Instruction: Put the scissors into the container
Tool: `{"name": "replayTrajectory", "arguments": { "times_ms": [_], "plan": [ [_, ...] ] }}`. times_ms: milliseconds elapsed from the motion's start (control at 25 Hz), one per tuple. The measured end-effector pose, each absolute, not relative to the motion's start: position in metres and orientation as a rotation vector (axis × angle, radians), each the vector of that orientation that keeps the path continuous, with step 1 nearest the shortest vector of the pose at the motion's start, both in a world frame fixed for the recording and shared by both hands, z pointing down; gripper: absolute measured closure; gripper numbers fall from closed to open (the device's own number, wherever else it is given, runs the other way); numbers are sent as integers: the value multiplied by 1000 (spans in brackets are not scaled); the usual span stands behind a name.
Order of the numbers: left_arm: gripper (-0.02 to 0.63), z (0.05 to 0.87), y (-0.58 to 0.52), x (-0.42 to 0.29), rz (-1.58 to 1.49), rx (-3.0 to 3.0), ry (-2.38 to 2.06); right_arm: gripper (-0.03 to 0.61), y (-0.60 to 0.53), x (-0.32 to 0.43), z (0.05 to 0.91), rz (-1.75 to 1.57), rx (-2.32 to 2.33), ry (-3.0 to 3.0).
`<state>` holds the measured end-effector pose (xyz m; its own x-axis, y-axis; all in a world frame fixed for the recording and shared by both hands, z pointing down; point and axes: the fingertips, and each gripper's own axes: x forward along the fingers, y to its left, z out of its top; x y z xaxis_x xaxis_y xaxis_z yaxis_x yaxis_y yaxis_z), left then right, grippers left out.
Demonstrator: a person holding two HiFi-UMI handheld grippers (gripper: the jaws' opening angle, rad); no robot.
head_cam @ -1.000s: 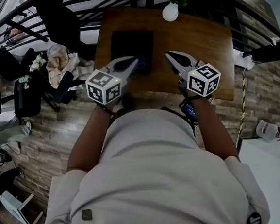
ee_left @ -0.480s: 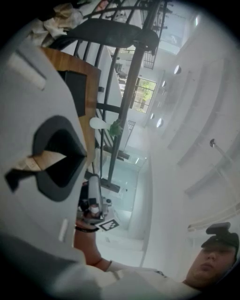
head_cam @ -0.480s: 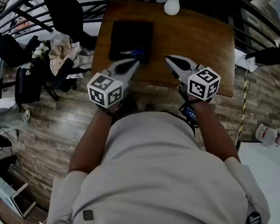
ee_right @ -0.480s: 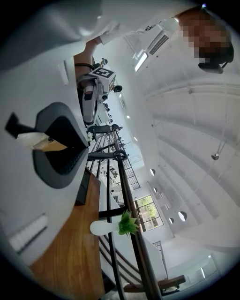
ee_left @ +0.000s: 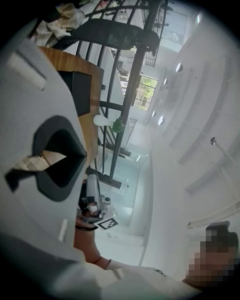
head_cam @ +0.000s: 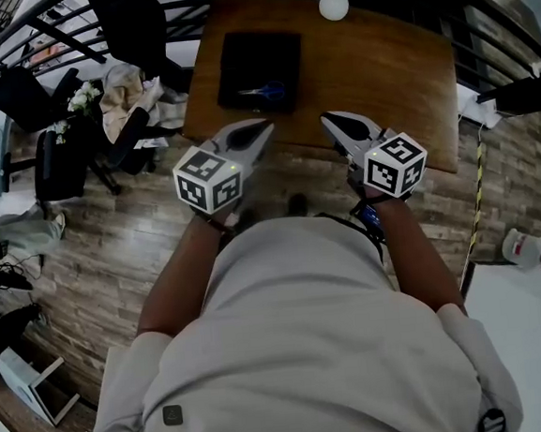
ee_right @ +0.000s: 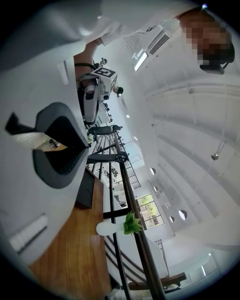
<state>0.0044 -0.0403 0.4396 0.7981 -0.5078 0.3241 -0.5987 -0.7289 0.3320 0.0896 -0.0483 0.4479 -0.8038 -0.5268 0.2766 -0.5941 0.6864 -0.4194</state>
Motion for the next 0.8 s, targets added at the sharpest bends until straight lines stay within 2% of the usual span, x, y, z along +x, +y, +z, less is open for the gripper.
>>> {"name": "replayTrajectory", "arguments": {
  "times_ms": [800],
  "plan": [
    [611, 420, 24, -82, 302, 2621, -701, 571, 31, -1, 425, 733, 1070, -2742]
  ]
}}
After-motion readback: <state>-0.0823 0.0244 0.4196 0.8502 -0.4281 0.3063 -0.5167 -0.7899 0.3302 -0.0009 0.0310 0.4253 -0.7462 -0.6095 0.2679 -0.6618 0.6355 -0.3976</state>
